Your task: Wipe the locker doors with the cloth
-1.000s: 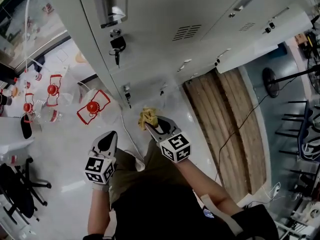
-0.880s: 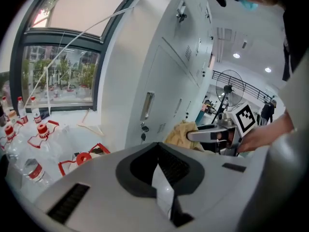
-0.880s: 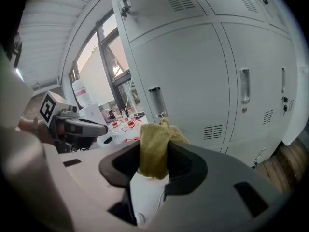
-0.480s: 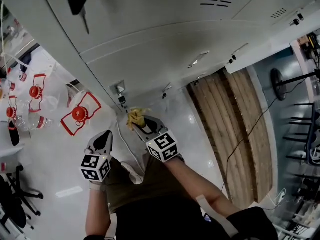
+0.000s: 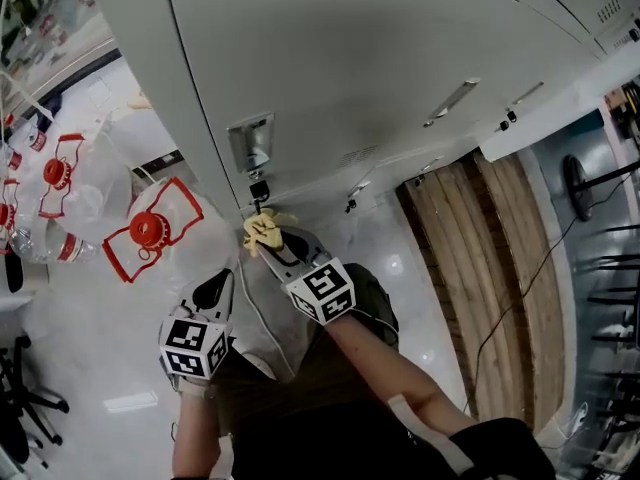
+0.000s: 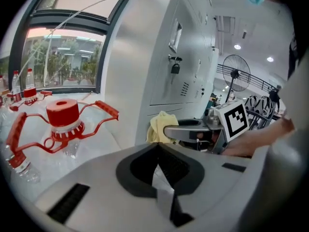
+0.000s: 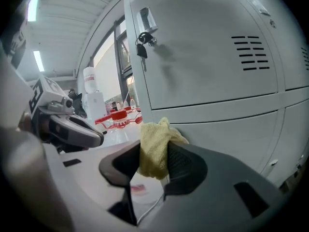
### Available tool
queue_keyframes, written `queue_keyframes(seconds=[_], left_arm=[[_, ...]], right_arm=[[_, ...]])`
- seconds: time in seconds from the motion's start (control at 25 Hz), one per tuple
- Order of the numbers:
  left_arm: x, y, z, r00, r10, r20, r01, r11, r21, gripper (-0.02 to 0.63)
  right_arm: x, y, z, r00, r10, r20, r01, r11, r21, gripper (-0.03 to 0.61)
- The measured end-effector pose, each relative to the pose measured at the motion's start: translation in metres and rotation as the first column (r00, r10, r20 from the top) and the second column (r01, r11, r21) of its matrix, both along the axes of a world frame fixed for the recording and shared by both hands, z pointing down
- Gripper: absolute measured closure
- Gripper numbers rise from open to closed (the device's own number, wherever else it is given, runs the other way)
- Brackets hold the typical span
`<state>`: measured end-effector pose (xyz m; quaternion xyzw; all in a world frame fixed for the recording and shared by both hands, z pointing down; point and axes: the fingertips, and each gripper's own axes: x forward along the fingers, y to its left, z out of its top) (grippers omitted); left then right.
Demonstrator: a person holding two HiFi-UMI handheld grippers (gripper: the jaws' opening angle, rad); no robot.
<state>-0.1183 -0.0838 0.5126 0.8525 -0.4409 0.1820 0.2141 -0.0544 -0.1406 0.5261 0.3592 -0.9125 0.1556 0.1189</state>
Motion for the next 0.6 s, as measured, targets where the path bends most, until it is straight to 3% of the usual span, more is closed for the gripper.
queue_keyframes(seconds=[0.36,0.6], left_arm=[[-0.019,0.005,0.047,0.999,-0.032,-0.01,0.032,0.998,0.046,0.606],[-0.017,0.018,0.055,0.999,-0.044,-0.021,0.045,0.998,0.042,0.606]], right_arm=[[-0.014,-0.025,0.013,0.998,0.022,0.061,-0.028,0.994,0.105,0.428],[-0.01,-0.029,0.013,0.997,0.071,0.028,-0.074,0.989,0.127,0.429]])
